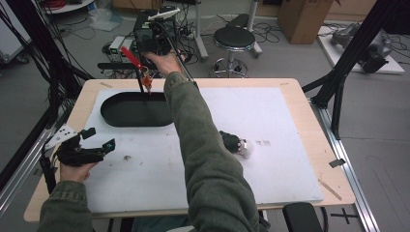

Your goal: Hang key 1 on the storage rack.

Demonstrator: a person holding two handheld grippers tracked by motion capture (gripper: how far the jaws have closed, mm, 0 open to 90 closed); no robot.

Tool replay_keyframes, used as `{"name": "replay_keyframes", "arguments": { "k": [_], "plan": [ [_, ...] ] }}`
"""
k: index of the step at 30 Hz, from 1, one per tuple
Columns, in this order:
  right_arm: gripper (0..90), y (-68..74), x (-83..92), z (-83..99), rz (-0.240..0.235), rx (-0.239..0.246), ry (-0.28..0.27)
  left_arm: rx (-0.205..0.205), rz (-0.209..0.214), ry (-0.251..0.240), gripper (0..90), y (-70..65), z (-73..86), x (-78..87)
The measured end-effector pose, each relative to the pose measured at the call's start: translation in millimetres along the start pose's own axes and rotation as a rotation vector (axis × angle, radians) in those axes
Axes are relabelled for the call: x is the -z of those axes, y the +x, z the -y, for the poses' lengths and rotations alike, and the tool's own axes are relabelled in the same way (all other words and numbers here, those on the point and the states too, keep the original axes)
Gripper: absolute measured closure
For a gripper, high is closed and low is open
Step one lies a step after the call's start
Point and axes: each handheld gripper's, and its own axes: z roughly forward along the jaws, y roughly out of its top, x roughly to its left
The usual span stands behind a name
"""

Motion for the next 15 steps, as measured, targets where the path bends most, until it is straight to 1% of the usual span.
{"name": "replay_keyframes", "arguments": {
  "k": [1, 2, 3, 4, 5, 6, 7, 8, 9, 10, 15],
  "plan": [
    [7.4, -0.2, 2.1, 1.0, 0.005, 0.023, 0.005, 0.0, -0.002, 0.001, 3.3, -0.5, 0.0, 0.1],
    [1.3, 0.5, 4.7, 2.1, 0.019, 0.048, 0.012, -0.002, -0.003, 0.003, 3.3, -0.5, 0.0, 0.4],
    [0.4, 0.8, 6.8, 3.1, 0.04, 0.078, 0.011, -0.004, -0.003, 0.005, 3.2, -0.3, 0.0, 0.7],
    [0.4, 1.2, 9.7, 4.2, 0.049, 0.1, 0.018, -0.005, -0.003, 0.004, 3.3, -0.2, 0.0, 0.9],
    [0.4, 2.1, 12.8, 5.8, 0.056, 0.108, 0.023, -0.007, -0.005, 0.007, 3.3, 0.2, 0.1, 1.2],
    [0.4, 0.0, 19.2, 8.7, 0.027, 0.117, 0.019, -0.007, -0.007, 0.009, 3.2, 0.7, 0.3, 1.3],
    [0.4, 0.0, 19.2, 8.7, 0.027, 0.117, 0.019, -0.005, -0.007, 0.012, 3.2, 1.2, 0.4, 1.2],
    [0.4, -0.3, 22.8, 10.1, 0.011, 0.11, 0.028, -0.004, -0.007, 0.011, 3.2, 1.1, 0.5, 0.8],
    [0.4, -1.0, 27.2, 12.2, 0.008, 0.108, 0.034, -0.007, -0.006, 0.014, 3.3, 1.0, 0.4, 0.8],
    [0.4, -2.6, 29.6, 13.4, 0.004, 0.117, 0.035, -0.007, -0.007, 0.016, 3.3, 0.2, 0.6, 0.6],
    [0.5, -11.1, 43.2, 22.6, 0.005, 0.127, 0.043, -0.013, -0.009, 0.024, 3.2, 0.1, 0.7, 0.6]
  ]
}}
